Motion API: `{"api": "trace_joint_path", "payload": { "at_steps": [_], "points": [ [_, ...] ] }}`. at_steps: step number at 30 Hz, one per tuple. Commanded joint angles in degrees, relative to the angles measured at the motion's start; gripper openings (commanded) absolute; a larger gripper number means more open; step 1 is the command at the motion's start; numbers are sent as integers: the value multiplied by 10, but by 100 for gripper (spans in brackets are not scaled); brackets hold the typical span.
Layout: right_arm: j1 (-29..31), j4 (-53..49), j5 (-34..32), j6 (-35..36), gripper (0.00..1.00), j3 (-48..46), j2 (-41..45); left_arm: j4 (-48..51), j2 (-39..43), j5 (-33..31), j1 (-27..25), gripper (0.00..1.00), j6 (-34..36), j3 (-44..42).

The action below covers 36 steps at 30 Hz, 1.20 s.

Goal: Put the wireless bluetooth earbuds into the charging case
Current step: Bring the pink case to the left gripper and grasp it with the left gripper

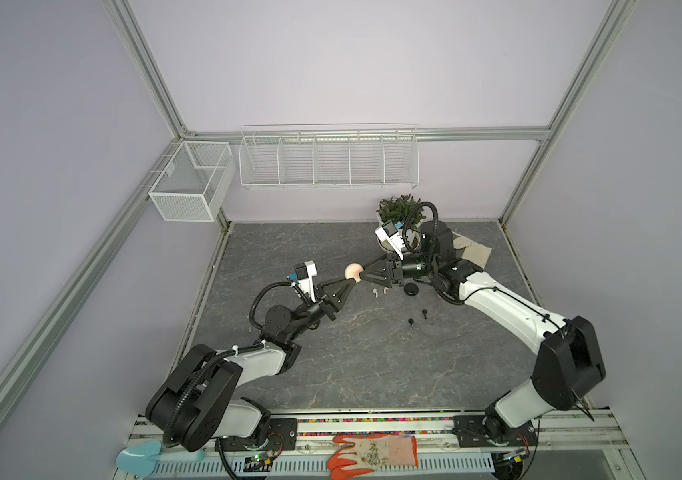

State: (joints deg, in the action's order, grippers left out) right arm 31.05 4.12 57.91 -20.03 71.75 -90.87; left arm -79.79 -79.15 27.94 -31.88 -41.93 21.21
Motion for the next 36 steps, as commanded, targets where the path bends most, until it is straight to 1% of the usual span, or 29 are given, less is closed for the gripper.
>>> {"api": "trace_joint_path", "payload": {
  "at_steps": [1,12,15,17,18,20,22,24,26,28,32,36],
  "points": [
    [12,27,36,-3,51,14,-13,-13,-2,8,1,0,-11,1],
    [14,54,42,-21,34,13,-21,-13,-7,23,0,0,-25,3],
    [14,46,44,-15,30,12,-18,-13,-7,24,1,5,-21,2],
    [15,30,44,-3,27,13,-16,-13,-8,26,1,12,-17,3],
    [15,21,43,4,26,14,-14,-13,-9,27,1,17,-16,3],
    [15,-26,35,37,24,24,-9,-13,-11,31,1,30,-10,5],
    [14,-94,24,90,23,42,-4,-13,-11,34,1,42,-3,5],
    [12,-176,9,154,22,62,3,-13,-9,43,2,47,17,4],
    [7,-237,-7,214,21,75,11,-12,-6,72,5,48,54,6],
    [2,-269,-12,249,21,82,14,-12,-3,97,8,49,77,7],
    [-2,-387,-41,336,19,130,4,-4,-1,140,9,49,99,17],
    [-4,-431,-50,366,18,153,-6,-6,-9,168,9,49,110,25]
  ]
}}
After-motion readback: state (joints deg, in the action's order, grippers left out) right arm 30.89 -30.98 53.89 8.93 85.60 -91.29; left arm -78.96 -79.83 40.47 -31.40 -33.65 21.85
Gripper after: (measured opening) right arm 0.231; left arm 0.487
